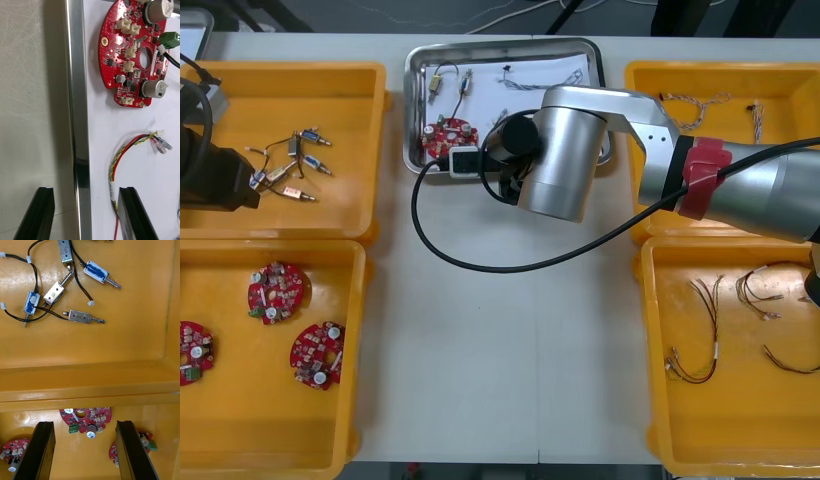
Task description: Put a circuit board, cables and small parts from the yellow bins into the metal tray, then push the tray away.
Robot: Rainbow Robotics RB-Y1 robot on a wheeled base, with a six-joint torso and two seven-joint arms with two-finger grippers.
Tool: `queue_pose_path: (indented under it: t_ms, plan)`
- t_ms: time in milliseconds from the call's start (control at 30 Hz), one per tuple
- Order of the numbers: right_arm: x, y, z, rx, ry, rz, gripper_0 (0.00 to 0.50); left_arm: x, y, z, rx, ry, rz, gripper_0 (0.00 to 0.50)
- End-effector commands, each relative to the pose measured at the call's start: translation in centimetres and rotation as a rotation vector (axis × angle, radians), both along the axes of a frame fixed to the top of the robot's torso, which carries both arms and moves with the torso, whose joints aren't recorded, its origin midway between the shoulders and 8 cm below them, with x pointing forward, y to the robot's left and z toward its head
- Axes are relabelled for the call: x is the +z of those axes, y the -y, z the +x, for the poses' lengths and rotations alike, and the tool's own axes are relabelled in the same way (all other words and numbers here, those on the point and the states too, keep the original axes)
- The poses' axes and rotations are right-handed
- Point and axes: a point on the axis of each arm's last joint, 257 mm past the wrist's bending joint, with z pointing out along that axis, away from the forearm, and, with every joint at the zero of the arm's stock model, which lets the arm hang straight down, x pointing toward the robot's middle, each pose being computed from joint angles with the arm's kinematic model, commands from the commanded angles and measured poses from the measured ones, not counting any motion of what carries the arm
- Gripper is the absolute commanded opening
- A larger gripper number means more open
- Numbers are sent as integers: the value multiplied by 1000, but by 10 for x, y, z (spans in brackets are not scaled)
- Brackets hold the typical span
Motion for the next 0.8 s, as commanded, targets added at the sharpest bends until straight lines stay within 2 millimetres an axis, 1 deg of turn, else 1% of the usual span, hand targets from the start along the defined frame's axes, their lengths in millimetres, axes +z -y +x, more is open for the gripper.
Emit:
queue_pose_path:
  t_ms: [33,200,333,467,600,800]
  plan:
    - [23,-22,-2,56,23,-18,500,16,-17,-4,-30,28,60,472]
    - [25,-19,-6,27,-10,-9,500,16,-17,-4,-30,28,60,472]
    - [33,-17,-17,-7,-51,-10,500,16,-17,-4,-30,28,60,470]
    - [44,-14,-30,-35,-75,-28,500,16,-17,-4,-30,28,60,470]
    - [52,-10,-47,-80,-150,-5,500,16,-17,-4,-30,28,60,472]
    - [54,5,-68,-161,-266,26,500,16,-17,-4,-30,28,60,470]
